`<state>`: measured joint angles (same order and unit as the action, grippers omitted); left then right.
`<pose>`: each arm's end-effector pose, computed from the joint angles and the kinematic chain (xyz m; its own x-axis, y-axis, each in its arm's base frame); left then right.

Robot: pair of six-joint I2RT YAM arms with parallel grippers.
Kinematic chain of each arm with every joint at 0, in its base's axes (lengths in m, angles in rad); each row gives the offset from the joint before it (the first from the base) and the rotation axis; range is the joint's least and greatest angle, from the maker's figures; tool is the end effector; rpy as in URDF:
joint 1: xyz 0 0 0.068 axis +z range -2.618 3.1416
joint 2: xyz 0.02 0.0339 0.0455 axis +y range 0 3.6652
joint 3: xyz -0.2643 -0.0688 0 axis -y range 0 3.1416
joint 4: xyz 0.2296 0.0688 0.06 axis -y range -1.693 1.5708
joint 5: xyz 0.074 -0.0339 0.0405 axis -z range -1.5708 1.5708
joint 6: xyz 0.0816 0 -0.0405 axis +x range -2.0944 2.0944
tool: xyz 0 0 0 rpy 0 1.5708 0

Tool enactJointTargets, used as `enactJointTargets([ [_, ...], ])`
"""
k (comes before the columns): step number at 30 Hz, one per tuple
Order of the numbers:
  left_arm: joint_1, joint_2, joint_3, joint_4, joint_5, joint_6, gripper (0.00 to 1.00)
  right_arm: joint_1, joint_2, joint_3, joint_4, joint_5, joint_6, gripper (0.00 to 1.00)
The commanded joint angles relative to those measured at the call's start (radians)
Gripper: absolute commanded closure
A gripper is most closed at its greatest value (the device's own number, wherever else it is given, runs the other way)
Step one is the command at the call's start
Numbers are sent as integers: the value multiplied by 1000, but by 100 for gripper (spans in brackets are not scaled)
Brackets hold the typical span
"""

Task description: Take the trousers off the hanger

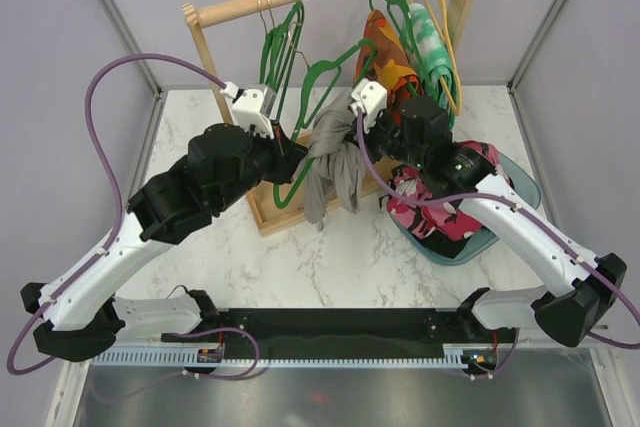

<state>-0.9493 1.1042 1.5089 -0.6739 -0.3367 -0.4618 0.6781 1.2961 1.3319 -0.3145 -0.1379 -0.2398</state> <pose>0.1582 -0.1746 0.4549 -0.3979 -0.1666 -0.9022 0.4520 0.8201 -0.3509 0.2456 0.2123 0.3935 -0.0361 -0.3312 -0.9429 -0.7544 0.6278 -0.1916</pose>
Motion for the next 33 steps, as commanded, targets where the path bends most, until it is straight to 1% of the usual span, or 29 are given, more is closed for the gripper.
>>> enactJointTargets([
  [1, 0, -61, 4, 103, 18, -38, 98, -57, 12, 81, 32, -38, -19, 100],
  [4, -2, -73, -12, 97, 8, -37, 98, -77, 8, 113, 31, -72, -16, 100],
  [7, 0, -76, -26, 88, -25, -29, 98, -90, -6, 180, 8, -133, -12, 100],
  [12, 0, -66, -42, 80, -67, -15, 98, -95, -21, 378, -8, -175, 37, 100],
  [18, 0, -44, -53, 80, -97, -5, 98, -100, -24, 614, -6, -137, 97, 100],
  [26, 0, -27, -64, 80, -99, -3, 98, -100, -3, 918, 2, -80, 175, 100],
  [31, 0, -21, -64, 80, -99, -3, 98, -103, 5, 1056, 6, -49, 188, 100],
  [33, 0, -20, -61, 80, -99, -3, 98, -100, 2, 1085, 9, -35, 185, 100],
])
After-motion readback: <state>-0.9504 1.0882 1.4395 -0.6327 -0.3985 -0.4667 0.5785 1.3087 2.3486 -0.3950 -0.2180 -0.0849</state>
